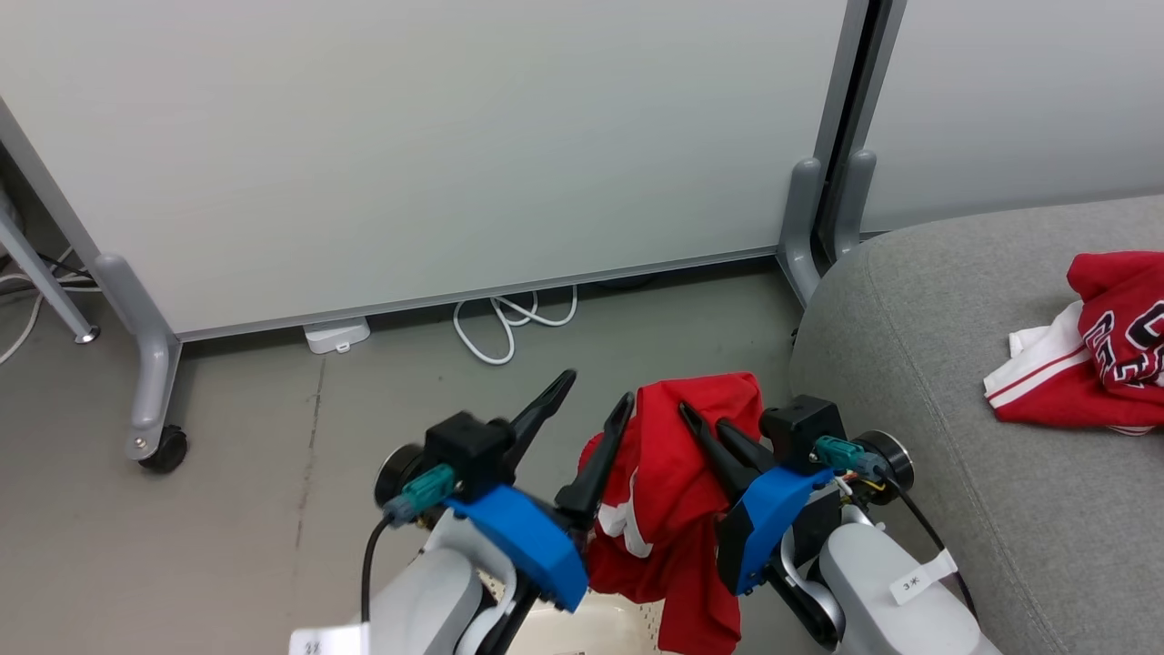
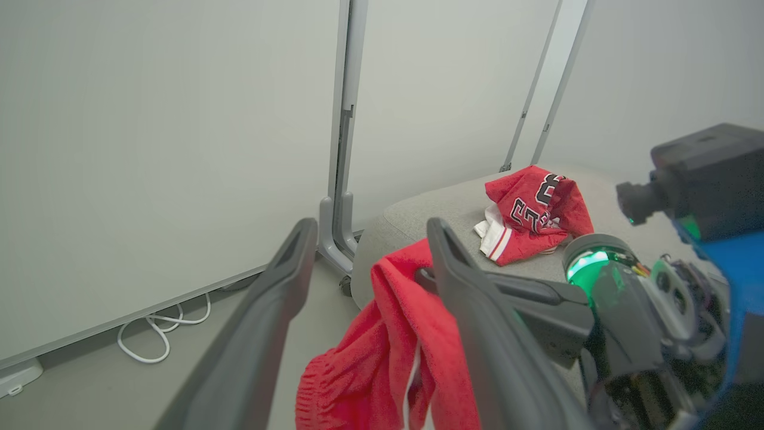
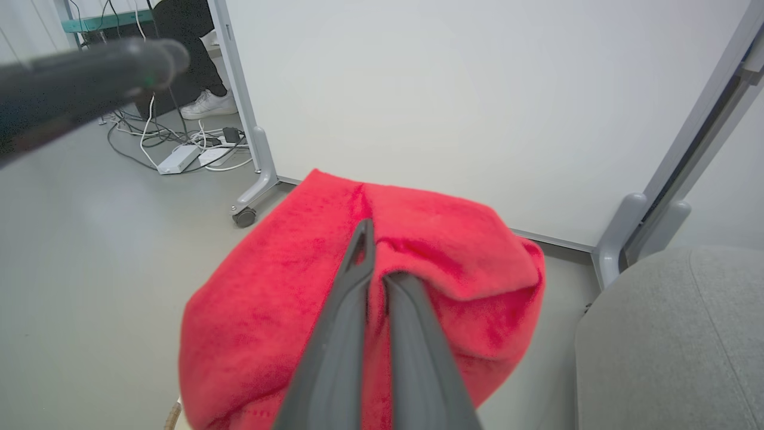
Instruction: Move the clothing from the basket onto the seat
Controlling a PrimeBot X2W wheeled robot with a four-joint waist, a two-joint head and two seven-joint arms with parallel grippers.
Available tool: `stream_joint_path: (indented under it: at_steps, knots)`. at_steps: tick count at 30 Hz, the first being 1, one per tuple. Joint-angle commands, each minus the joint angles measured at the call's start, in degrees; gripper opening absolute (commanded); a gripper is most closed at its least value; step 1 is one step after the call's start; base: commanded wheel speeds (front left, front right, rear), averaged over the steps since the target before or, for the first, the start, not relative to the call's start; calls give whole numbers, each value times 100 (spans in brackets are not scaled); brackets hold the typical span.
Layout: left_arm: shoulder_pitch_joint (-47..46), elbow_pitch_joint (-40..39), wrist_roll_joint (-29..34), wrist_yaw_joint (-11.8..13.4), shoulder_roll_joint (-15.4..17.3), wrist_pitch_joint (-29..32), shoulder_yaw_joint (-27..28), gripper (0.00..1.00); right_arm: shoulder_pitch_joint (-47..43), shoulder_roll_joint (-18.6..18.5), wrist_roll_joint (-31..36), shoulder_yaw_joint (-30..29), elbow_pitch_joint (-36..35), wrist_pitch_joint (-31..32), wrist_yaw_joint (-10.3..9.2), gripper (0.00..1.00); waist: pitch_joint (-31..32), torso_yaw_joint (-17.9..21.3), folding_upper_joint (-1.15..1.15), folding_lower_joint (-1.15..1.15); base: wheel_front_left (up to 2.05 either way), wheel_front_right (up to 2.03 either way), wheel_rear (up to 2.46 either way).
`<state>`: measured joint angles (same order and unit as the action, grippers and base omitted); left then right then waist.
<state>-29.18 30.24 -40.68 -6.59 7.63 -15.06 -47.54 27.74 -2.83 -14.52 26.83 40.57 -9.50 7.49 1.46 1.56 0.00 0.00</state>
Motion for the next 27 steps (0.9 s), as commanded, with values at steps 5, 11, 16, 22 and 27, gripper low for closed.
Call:
stream_joint_path:
  at_steps: [5,11,16,22,27]
  knots:
    - [1140,-598,761,-10,118,-16,925,100,-103,-11,84,-235,-32,-53,1,0,-51,-36,0,0,0,0,0]
    - [2166,-1294,1553,-54,116,-16,1957,100,-148,-11,132,-369,-97,-44,1,0,-101,-55,0,0,0,0,0]
    - [2787,-1590,1924,-89,7,-16,2599,100,-204,-11,161,-438,-164,-43,1,0,-127,-65,0,0,0,0,0]
    - [3078,-1718,2104,-101,-121,-16,2904,100,-236,-11,177,-515,-195,-23,1,0,-145,-73,0,0,0,0,0]
    - [2933,-1596,2110,-102,-173,-17,2880,100,-220,-11,160,-503,-231,-4,1,0,-169,17,0,0,0,0,0]
